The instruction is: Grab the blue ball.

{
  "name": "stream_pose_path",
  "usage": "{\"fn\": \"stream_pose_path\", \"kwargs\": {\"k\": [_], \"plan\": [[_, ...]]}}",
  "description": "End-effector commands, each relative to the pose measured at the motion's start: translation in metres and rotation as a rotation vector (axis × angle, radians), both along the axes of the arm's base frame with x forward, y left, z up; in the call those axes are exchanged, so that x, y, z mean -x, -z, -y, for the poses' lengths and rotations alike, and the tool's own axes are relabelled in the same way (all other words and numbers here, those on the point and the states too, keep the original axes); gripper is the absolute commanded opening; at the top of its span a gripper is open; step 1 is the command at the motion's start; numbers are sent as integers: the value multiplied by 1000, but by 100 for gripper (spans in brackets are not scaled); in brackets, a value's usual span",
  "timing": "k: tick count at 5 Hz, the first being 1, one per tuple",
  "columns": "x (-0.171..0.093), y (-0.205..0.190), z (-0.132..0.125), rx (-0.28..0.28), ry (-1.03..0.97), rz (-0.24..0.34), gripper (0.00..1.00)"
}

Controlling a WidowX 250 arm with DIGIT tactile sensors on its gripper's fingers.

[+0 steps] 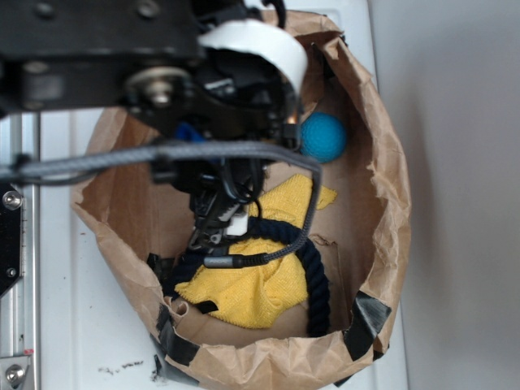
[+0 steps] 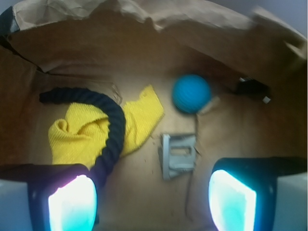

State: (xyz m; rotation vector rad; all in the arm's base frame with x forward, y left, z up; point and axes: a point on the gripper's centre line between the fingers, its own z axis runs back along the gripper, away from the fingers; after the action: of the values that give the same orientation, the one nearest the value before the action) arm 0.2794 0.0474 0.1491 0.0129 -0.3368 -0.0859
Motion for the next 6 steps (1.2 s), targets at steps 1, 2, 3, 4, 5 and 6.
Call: {"fn": "stream_pose_path", "kwargs": {"k": [1,2,3,4,5,6], "plan": [[-41,-3,-4,-51,34,50,100],[-41,-3,-4,-51,34,50,100],[-41,-3,-4,-51,34,50,100],[-41,-3,-4,-51,34,50,100],[-32,4,-18,10,-1,51,100],[-49,33,-8,18,-2,62,100]]}}
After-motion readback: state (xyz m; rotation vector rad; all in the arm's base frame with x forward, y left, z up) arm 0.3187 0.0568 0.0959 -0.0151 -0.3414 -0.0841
